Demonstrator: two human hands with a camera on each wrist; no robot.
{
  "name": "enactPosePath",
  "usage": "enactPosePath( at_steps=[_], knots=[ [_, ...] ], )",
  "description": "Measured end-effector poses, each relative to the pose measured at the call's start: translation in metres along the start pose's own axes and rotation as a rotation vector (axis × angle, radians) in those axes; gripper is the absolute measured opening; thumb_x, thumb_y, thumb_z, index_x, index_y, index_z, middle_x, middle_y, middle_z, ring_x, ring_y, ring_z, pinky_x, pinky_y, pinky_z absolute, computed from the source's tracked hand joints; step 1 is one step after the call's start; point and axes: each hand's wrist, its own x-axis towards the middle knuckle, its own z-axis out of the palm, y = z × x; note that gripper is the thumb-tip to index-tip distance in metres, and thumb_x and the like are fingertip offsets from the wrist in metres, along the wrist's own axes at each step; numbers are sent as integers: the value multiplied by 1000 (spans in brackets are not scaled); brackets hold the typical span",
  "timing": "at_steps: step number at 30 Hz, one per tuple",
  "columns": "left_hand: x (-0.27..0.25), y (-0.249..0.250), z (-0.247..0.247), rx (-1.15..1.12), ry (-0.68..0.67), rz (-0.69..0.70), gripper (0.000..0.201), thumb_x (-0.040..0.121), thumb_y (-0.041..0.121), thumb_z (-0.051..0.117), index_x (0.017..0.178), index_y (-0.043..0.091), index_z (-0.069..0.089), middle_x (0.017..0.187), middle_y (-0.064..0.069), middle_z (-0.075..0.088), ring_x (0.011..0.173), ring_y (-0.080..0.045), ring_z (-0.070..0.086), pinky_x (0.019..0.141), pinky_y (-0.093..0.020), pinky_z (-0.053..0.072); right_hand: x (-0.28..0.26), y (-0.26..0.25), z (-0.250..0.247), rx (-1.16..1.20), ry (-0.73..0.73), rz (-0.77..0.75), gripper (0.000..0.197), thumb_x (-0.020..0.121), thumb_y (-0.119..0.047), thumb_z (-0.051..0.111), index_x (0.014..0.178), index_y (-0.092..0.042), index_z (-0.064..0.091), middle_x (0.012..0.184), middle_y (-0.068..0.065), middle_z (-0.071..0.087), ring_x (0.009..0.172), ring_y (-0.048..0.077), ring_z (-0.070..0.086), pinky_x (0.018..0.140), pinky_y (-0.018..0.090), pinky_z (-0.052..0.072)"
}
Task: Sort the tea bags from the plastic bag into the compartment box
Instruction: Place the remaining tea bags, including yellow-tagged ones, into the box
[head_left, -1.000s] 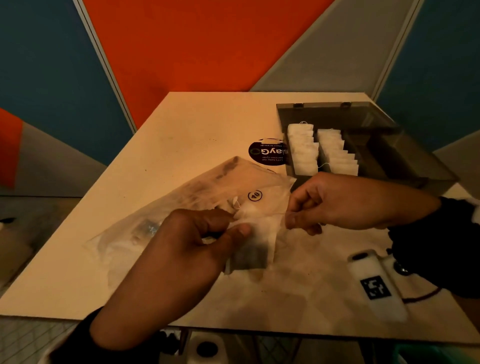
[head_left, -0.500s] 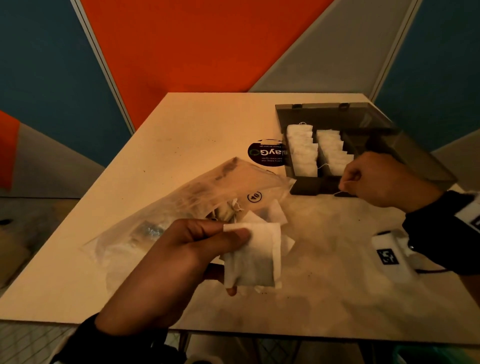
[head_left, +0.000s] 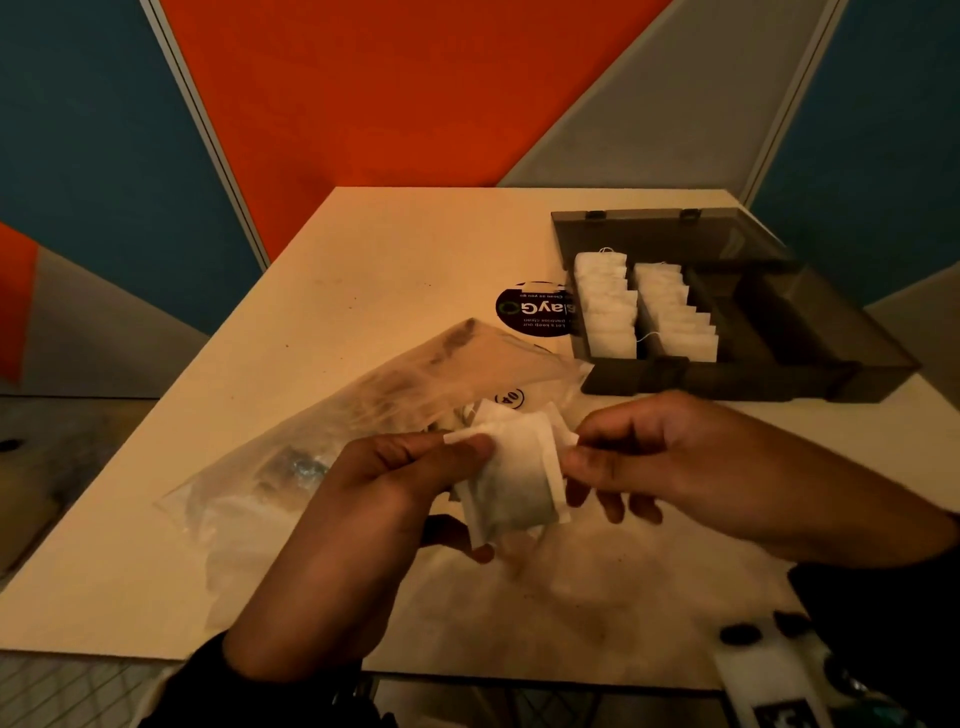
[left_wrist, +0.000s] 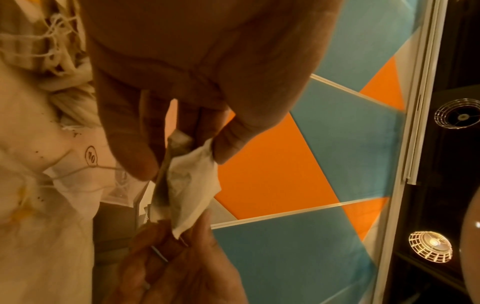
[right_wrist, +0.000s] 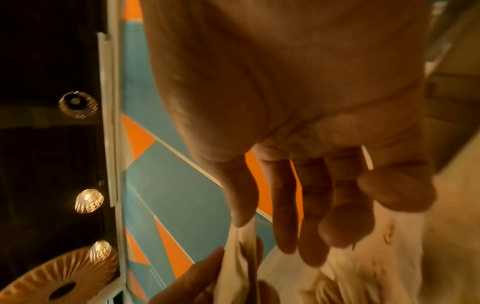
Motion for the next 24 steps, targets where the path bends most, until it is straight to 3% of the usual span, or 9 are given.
enactPosePath(
  at_steps=[3, 5, 8, 11, 13, 15, 17, 19, 24],
  knots=[
    [-1, 0, 2, -15, -6, -10, 27, 72, 24, 64, 82, 3, 79, 91, -18, 74, 77, -31, 66, 52, -32, 53, 2, 5, 9, 133, 29, -15, 14, 87, -29, 62, 83, -24, 74, 69, -5, 68, 59, 5, 56, 61, 23, 49],
    [-1, -1, 4, -17, 1, -27, 25, 74, 23, 65, 81, 4, 79, 91, -16, 75, 81, -34, 67, 52, -33, 53, 1, 5, 11, 207, 70, -10, 10, 83, -26, 65, 81, -21, 74, 69, -4, 68, 58, 4, 57, 59, 20, 49],
    [0, -2, 4, -1, 47, -69, 20, 85, 15, 63, 79, 7, 80, 88, -13, 75, 85, -37, 69, 53, -34, 55, -1, 6, 4, 285, 212, 13, 11, 82, -24, 65, 77, -18, 74, 67, 2, 66, 59, 7, 59, 60, 27, 47],
    [2, -5, 6, 44, 110, -99, 24, 90, 15, 62, 75, 8, 79, 88, -16, 74, 86, -37, 69, 52, -32, 55, -7, 9, -12, 378, 354, 49, 8, 75, -21, 67, 70, -19, 74, 73, 7, 70, 71, 21, 63, 63, 34, 47],
    [3, -9, 8, 94, 138, -103, 27, 91, 19, 62, 73, 9, 79, 88, -20, 72, 85, -40, 67, 53, -32, 55, -13, 7, -21, 448, 313, 43, 9, 60, -28, 72, 63, -19, 73, 74, 4, 71, 77, 29, 64, 60, 34, 48],
    [4, -10, 13, 119, 131, -109, 29, 93, 21, 60, 74, 10, 79, 86, -19, 73, 84, -39, 68, 54, -33, 56, -20, 3, -21, 437, 177, 40, 21, 51, -32, 83, 66, -20, 75, 74, 2, 71, 70, 22, 67, 55, 29, 50],
    [4, -8, 17, 119, 94, -112, 29, 94, 22, 58, 78, 12, 79, 85, -17, 73, 81, -34, 69, 54, -34, 55, -23, 0, -15, 329, 43, 47, 15, 64, -36, 81, 70, -23, 76, 73, 2, 70, 63, 16, 64, 57, 26, 50],
    [2, -4, 21, 111, 29, -98, 29, 95, 18, 54, 81, 13, 80, 86, -16, 74, 80, -33, 69, 54, -34, 55, -22, -2, -6, 219, 4, 50, 18, 75, -42, 72, 72, -25, 74, 70, 6, 69, 60, 14, 59, 61, 26, 47],
    [-1, 0, 24, 26, 16, -69, 28, 93, 16, 54, 82, 16, 80, 87, -15, 74, 82, -36, 70, 53, -38, 53, -9, -2, 7, 68, 170, 64, 15, 83, -37, 65, 73, -27, 72, 62, 5, 69, 55, 11, 57, 60, 27, 46]
  ],
)
